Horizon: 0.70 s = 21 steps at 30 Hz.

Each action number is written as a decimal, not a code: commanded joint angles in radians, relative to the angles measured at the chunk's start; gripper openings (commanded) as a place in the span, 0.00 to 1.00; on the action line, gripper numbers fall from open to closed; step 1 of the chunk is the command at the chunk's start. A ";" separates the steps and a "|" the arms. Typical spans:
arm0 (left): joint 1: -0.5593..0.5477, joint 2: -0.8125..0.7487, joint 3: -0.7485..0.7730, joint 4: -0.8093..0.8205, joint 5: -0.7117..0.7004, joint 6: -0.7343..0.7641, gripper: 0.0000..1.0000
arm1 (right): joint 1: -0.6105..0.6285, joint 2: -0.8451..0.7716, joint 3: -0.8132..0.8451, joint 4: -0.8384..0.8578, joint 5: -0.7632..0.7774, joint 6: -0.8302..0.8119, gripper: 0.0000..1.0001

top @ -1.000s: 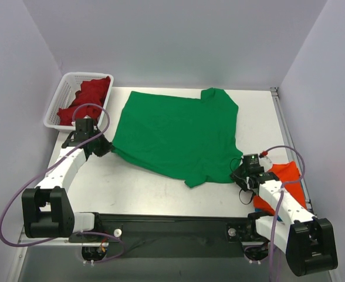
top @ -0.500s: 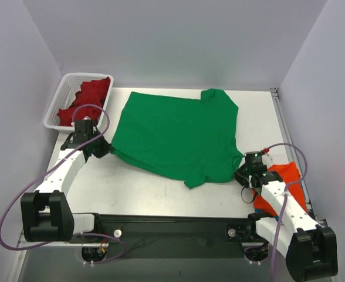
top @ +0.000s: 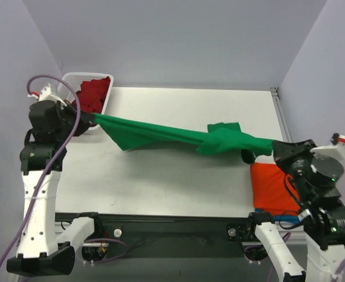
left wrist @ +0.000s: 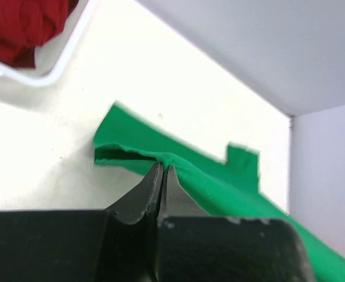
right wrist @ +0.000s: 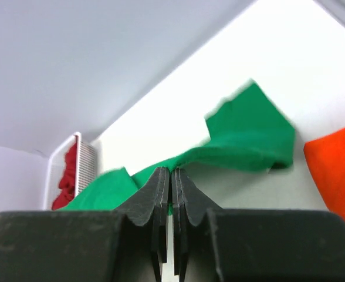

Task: Fold and stack the t-shirts
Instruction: Flatten out the tshirt

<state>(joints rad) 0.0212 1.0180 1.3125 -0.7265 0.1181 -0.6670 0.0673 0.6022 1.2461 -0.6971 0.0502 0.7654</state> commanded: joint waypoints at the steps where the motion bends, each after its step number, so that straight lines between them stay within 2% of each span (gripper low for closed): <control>1: 0.011 -0.085 0.202 -0.109 -0.017 0.024 0.00 | -0.006 -0.021 0.180 -0.180 0.079 -0.067 0.00; 5: 0.010 -0.098 0.367 -0.155 -0.012 0.011 0.00 | 0.009 -0.016 0.335 -0.220 0.088 -0.086 0.00; 11: 0.011 -0.024 0.424 -0.059 0.052 -0.028 0.00 | 0.052 0.086 0.418 -0.180 0.140 -0.123 0.00; 16: 0.010 0.143 0.396 0.120 0.127 -0.074 0.00 | 0.062 0.175 0.308 0.054 0.134 -0.143 0.00; 18: 0.011 0.233 0.413 0.200 0.137 -0.085 0.00 | 0.058 0.247 0.253 0.184 0.117 -0.146 0.00; 21: 0.011 0.348 0.482 0.254 0.155 -0.091 0.00 | 0.045 0.395 0.259 0.330 0.070 -0.152 0.00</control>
<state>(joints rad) 0.0216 1.2667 1.7382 -0.6189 0.2443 -0.7330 0.1238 0.8619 1.5166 -0.6380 0.1383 0.6449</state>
